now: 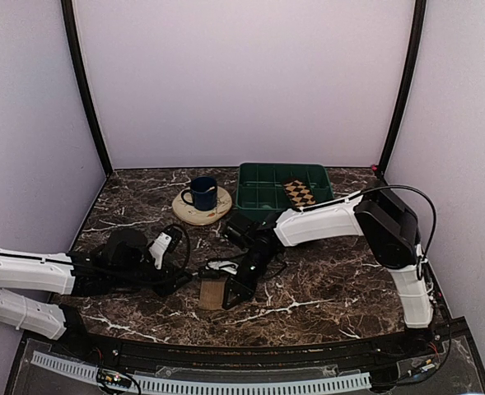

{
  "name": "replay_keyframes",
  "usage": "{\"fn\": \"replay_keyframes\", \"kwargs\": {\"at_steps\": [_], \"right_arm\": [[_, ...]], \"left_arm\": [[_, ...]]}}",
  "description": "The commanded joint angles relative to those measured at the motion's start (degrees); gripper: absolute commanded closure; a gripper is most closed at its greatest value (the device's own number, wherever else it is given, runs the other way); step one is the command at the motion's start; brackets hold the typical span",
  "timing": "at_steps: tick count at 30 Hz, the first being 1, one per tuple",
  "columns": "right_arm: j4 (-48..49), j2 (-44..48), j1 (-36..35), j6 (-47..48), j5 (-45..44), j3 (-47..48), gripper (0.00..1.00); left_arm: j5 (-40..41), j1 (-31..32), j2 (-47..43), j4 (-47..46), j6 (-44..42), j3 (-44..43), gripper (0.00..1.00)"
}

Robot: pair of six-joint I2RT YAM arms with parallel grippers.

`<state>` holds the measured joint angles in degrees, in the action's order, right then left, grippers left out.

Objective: Roll the socks
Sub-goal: Roll the sock at the center of the board.

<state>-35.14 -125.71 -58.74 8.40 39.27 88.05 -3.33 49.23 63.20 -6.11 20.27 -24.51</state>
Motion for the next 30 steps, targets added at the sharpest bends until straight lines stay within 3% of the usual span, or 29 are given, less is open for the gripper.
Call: {"fn": "replay_keyframes", "kwargs": {"at_steps": [1, 16, 30], "right_arm": [[-5.37, -2.78, 1.79, -1.49, 6.59, 0.79, 1.0], [-6.81, -6.26, 5.01, -3.97, 11.8, 4.32, 1.0], [-8.69, -6.52, 5.1, -3.75, 12.23, 5.58, 1.0]], "left_arm": [[4.39, 2.85, -3.73, -8.34, -2.29, 4.2, 0.72], [10.52, 17.17, 0.96, -8.91, -12.17, 2.09, 0.73], [15.13, 22.45, 12.29, -7.63, -17.75, -3.48, 0.67]]}}
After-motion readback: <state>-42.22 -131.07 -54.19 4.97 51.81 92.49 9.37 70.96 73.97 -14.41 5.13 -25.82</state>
